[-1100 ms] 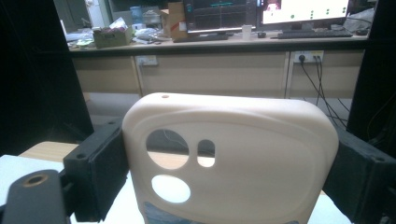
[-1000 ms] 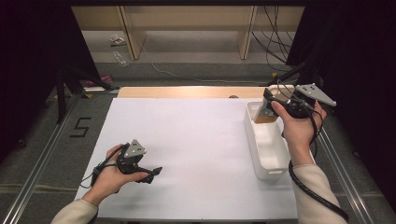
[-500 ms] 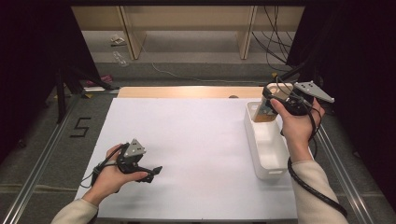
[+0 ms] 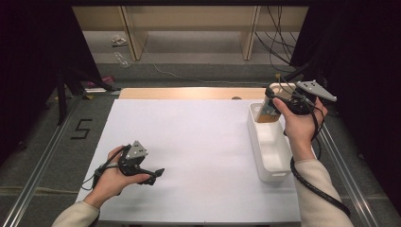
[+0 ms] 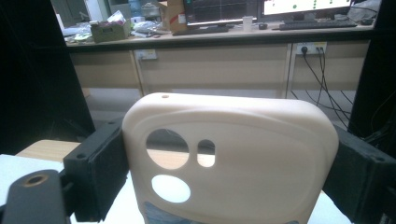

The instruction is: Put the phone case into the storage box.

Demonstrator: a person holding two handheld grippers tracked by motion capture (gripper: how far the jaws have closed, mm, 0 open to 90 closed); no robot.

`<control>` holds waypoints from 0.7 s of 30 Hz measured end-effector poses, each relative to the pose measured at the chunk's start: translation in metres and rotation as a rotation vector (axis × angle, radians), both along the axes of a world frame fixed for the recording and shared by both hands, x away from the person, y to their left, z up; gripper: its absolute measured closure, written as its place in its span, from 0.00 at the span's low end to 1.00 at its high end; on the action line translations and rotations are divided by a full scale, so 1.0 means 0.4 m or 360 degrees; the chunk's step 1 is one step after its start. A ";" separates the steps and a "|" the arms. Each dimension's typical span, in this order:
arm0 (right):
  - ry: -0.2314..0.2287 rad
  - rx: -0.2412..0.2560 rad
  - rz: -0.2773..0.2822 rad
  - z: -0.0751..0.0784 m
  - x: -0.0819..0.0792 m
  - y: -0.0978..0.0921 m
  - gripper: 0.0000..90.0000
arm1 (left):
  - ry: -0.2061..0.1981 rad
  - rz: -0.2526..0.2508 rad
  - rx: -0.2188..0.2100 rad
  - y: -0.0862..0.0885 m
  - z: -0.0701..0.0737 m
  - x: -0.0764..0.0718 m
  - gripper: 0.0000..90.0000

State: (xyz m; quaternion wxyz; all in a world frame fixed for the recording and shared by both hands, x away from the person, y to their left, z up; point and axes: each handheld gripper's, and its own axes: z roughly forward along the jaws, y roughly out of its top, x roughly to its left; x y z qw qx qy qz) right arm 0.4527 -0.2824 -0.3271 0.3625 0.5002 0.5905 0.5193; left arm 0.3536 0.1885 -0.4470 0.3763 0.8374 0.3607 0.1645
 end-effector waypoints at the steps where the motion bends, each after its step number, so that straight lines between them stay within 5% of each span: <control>1: 0.0003 0.0000 0.0001 0.000 0.001 0.000 0.14 | -0.0001 0.0001 -0.0001 0.000 0.000 0.000 0.04; 21: 0.0024 -0.0011 -0.0003 0.000 0.018 0.001 0.14 | -0.0006 0.0003 -0.0004 0.001 0.002 0.001 0.04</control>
